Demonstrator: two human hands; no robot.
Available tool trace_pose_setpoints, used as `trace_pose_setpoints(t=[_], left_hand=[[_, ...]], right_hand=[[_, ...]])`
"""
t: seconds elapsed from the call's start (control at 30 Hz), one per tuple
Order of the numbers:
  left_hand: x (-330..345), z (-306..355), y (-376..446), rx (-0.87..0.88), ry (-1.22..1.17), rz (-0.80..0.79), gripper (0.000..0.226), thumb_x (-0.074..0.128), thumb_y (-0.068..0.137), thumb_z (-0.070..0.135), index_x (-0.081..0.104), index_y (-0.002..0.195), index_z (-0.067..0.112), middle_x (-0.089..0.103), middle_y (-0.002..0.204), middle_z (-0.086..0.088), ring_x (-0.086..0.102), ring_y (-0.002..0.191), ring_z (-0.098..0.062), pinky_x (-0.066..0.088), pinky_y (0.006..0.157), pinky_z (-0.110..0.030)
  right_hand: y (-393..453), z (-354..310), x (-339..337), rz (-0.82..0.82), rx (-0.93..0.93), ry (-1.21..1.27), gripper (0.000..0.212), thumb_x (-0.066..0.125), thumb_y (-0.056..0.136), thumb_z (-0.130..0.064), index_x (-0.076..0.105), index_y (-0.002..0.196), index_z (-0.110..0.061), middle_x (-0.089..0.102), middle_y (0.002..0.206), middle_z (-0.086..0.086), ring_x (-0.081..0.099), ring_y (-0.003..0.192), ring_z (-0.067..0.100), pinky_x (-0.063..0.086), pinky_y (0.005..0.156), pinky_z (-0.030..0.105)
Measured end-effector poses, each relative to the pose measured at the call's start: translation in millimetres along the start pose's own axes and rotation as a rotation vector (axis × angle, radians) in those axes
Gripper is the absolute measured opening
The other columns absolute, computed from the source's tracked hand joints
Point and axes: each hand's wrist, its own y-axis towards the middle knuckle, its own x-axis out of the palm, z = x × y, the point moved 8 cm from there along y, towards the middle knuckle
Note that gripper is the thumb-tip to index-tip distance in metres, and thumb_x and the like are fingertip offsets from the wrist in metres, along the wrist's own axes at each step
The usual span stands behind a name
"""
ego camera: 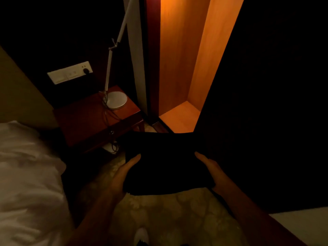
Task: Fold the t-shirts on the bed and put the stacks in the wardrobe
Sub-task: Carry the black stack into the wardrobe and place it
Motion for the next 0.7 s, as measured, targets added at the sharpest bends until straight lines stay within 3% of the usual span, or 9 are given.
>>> trace_pose_setpoints(t=[0.07,0.13,0.2,0.33,0.37,0.47,0.57,0.63,0.7], left_hand=[[-14,22,28,-0.054,0.037,0.004,0.054,0.069,0.087,0.052,0.067,0.124,0.014,0.067,0.120,-0.012,0.067,0.102,-0.030,0.051,0.092,-0.040],[-20,44,54,-0.077,0.036,0.011,0.055,0.072,0.080,0.052,0.068,0.125,0.021,0.067,0.127,-0.009,0.063,0.118,-0.030,0.043,0.107,-0.046],[-27,65,88,-0.103,0.021,0.038,0.062,0.081,0.066,0.056,0.072,0.118,0.024,0.067,0.127,-0.007,0.063,0.118,-0.027,0.043,0.107,-0.043],[-37,104,162,-0.068,0.004,0.087,0.112,0.095,0.025,0.065,0.063,0.125,0.024,0.063,0.130,-0.008,0.060,0.118,-0.027,0.040,0.110,-0.046],[-36,112,179,-0.059,0.018,0.099,0.115,0.095,0.029,0.064,0.059,0.129,0.022,0.062,0.129,-0.008,0.060,0.116,-0.026,0.042,0.108,-0.046],[-22,130,222,-0.054,0.100,0.055,0.082,0.084,0.056,0.064,0.059,0.120,0.020,0.066,0.110,-0.005,0.062,0.102,-0.024,0.050,0.093,-0.042],[-35,149,284,-0.089,0.135,0.102,0.081,0.081,0.059,0.065,0.059,0.121,0.018,0.066,0.112,-0.006,0.062,0.105,-0.025,0.050,0.094,-0.043],[-36,164,326,-0.072,0.118,0.087,0.099,0.087,0.049,0.067,0.059,0.130,0.015,0.066,0.124,-0.009,0.065,0.109,-0.023,0.049,0.099,-0.042],[-37,176,367,-0.057,0.141,0.092,0.113,0.088,0.040,0.068,0.056,0.135,0.015,0.065,0.127,-0.008,0.068,0.108,-0.021,0.051,0.093,-0.037]], right_hand=[[22,-9,10,0.063,-0.004,0.027,0.067,0.080,0.078,-0.042,0.058,0.135,-0.015,0.069,0.121,0.012,0.068,0.108,0.031,0.054,0.091,0.042],[44,-15,16,0.120,-0.004,0.073,0.074,0.085,0.072,-0.043,0.057,0.134,-0.014,0.069,0.121,0.013,0.069,0.107,0.031,0.055,0.091,0.043],[67,-22,20,0.162,-0.005,0.124,0.073,0.087,0.071,-0.041,0.059,0.132,-0.013,0.070,0.119,0.013,0.069,0.105,0.031,0.055,0.092,0.043],[125,-49,23,0.235,-0.040,0.169,0.064,0.083,0.070,-0.035,0.064,0.125,-0.009,0.072,0.112,0.013,0.071,0.100,0.030,0.056,0.089,0.041],[143,-55,21,0.268,-0.042,0.169,0.072,0.086,0.063,-0.039,0.064,0.124,-0.009,0.073,0.110,0.013,0.072,0.098,0.029,0.057,0.085,0.039],[199,-68,18,0.320,-0.032,0.144,0.104,0.093,0.036,-0.055,0.063,0.124,-0.009,0.073,0.108,0.013,0.072,0.096,0.030,0.058,0.082,0.039],[247,-84,21,0.357,-0.034,0.138,0.084,0.089,0.049,-0.052,0.066,0.118,-0.010,0.074,0.105,0.013,0.073,0.091,0.029,0.058,0.075,0.037],[274,-91,16,0.416,-0.038,0.163,0.059,0.084,0.068,-0.043,0.066,0.114,-0.010,0.074,0.103,0.012,0.073,0.090,0.028,0.058,0.076,0.038],[299,-95,10,0.473,-0.020,0.193,0.062,0.084,0.070,-0.044,0.064,0.118,-0.009,0.073,0.105,0.012,0.073,0.091,0.029,0.059,0.079,0.039]])
